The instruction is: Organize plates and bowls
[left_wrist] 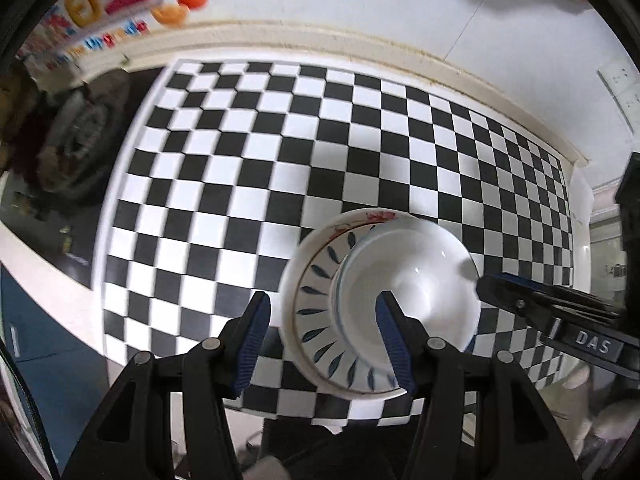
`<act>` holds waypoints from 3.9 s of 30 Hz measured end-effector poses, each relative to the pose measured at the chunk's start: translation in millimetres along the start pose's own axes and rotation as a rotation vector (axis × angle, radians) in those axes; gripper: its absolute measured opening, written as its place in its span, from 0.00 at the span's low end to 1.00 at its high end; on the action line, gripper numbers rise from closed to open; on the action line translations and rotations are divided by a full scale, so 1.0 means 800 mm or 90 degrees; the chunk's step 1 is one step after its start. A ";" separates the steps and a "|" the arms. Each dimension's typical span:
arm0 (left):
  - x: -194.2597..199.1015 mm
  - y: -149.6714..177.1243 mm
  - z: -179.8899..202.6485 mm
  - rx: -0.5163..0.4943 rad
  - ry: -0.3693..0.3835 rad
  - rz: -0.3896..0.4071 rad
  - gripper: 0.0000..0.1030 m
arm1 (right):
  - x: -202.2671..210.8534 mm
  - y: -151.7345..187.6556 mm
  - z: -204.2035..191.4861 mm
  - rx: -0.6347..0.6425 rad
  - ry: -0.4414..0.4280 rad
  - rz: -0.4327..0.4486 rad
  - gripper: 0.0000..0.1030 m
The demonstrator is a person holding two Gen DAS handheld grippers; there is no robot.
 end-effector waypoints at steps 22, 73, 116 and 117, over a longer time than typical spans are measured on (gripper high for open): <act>0.176 0.085 -0.011 -0.071 0.001 0.207 0.91 | 0.188 0.161 -0.106 0.086 0.143 0.258 0.86; 0.401 0.227 -0.037 -0.086 -0.012 0.386 0.91 | 0.434 0.391 -0.225 0.132 0.216 0.528 0.91; 0.421 0.244 -0.020 -0.085 -0.005 0.398 0.91 | 0.450 0.405 -0.225 0.145 0.207 0.525 0.91; 0.421 0.244 -0.020 -0.084 -0.004 0.398 0.91 | 0.450 0.406 -0.225 0.144 0.207 0.525 0.91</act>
Point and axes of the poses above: each gripper's, at about its wrist camera, not at the fingertips, and x roughly against the way its jaws point, z to its right, y to its underside, the point moved 4 cm from there along -x, roughly the way its jaws point, and after that the axes turned 11 degrees about z, right-handed, at the moved point
